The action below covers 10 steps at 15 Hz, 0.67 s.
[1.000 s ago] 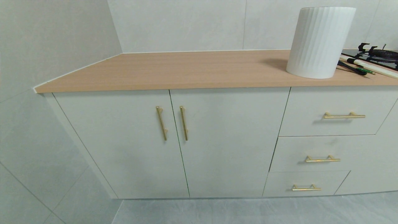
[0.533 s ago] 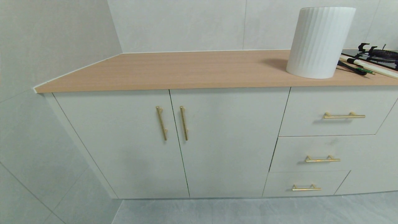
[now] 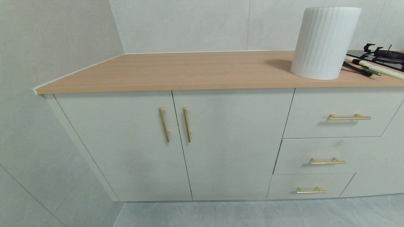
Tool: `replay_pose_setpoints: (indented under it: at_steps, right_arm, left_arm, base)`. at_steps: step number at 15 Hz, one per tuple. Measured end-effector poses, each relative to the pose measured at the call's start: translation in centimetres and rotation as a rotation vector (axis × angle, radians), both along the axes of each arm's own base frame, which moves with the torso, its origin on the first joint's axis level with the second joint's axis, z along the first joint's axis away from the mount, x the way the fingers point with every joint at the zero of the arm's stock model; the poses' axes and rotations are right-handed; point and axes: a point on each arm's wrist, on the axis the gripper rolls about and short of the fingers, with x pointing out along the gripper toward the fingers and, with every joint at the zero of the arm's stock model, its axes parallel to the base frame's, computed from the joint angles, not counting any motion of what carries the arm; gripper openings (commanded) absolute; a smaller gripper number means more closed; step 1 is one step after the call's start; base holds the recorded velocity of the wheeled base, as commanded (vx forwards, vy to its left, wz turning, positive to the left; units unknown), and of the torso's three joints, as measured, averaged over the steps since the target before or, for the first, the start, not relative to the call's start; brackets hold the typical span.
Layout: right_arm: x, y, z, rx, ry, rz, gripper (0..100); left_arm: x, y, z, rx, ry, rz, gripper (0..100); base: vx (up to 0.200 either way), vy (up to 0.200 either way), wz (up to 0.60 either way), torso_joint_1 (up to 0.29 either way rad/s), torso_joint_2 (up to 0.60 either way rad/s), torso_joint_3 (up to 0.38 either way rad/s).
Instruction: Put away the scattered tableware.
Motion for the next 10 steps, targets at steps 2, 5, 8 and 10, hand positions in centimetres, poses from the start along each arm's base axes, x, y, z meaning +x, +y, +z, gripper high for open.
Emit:
replay_pose_setpoints:
  at_steps: [2,5,8,10]
  right_arm:
    - [0.0,0.0,0.0,-0.001,0.001,0.0,100]
    - [0.01,0.0,-0.02,-0.003,0.001,0.001,100]
    - [0.0,0.0,-0.01,-0.003,0.001,0.001,100]
    - [0.0,0.0,-0.01,-0.003,0.001,0.001,100]
  left_arm:
    - [0.0,0.0,-0.01,0.005,0.001,-0.001,100]
    - [0.0,-0.01,-0.01,0.004,0.001,-0.004,100]
    - [0.0,-0.01,-0.02,0.002,0.001,-0.004,100]
    - [0.01,0.0,-0.03,-0.001,0.001,-0.002,100]
  base:
    - [0.0,0.0,0.0,0.0,0.0,0.0]
    - [0.0,0.0,0.0,0.0,0.0,0.0]
    - [0.0,0.0,0.0,0.0,0.0,0.0]
    - [0.0,-0.1,0.0,0.004,0.0,0.001]
